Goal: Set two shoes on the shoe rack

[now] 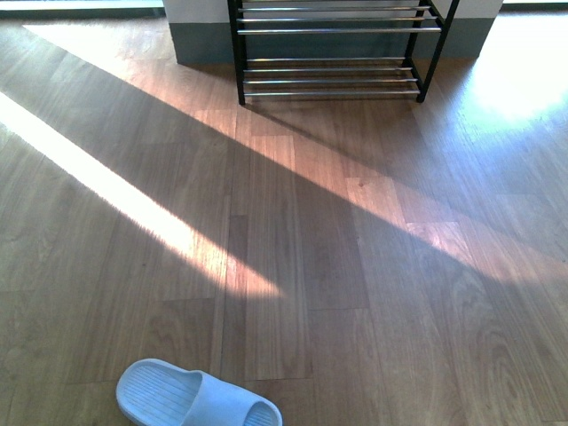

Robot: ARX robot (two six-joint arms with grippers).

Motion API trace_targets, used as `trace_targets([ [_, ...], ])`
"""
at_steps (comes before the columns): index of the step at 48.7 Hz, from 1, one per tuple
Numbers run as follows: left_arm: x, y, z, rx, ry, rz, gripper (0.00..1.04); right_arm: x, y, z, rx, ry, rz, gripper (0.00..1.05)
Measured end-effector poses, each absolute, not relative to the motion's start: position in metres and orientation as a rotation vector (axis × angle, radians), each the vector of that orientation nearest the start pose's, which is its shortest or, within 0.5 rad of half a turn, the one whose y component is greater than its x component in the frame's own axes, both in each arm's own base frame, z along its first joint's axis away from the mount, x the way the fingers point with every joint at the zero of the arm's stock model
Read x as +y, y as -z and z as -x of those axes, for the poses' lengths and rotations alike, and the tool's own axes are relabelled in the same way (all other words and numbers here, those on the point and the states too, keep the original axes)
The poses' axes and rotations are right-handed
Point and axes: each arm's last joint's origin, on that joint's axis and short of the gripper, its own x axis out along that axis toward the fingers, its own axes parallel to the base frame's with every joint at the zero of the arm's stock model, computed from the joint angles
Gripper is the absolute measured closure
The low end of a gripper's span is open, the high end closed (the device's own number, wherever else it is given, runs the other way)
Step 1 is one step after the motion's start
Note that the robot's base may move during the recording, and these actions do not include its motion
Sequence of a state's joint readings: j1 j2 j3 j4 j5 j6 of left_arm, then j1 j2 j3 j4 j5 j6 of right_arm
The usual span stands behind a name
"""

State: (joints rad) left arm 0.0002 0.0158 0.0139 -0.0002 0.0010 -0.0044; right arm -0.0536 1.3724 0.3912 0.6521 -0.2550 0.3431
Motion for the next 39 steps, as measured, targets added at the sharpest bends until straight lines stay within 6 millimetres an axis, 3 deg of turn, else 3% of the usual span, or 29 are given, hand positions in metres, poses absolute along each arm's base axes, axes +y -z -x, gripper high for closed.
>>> trace_targets([
  [8, 0.000, -0.167, -0.098, 0.011, -0.009, 0.002, 0.09, -0.005, -0.161, -0.245, 0.358, -0.147, -0.390, 1.03],
  [13, 0.001, -0.166, -0.102, 0.282, -0.132, -0.093, 0.09, -0.005, -0.161, -0.245, 0.358, -0.148, -0.390, 1.03],
  [19, 0.006, -0.152, -0.138, 0.485, -0.091, -0.291, 0.09, -0.005, -0.161, -0.245, 0.358, -0.152, -0.389, 1.03],
  [26, 0.010, -0.115, -0.185, 0.574, 0.129, -0.607, 0.09, -0.005, -0.161, -0.245, 0.358, -0.152, -0.389, 1.03],
  [29, 0.009, -0.088, -0.203, 0.606, 0.285, -0.762, 0.09, -0.005, -0.161, -0.245, 0.359, -0.153, -0.389, 1.03],
  [33, 0.004, -0.052, -0.218, 0.693, 0.454, -0.897, 0.09, -0.005, -0.161, -0.245, 0.358, -0.152, -0.389, 1.03],
  [39, -0.010, 0.009, -0.223, 0.840, 0.716, -1.014, 0.09, -0.005, -0.161, -0.245, 0.358, -0.153, -0.389, 1.03],
])
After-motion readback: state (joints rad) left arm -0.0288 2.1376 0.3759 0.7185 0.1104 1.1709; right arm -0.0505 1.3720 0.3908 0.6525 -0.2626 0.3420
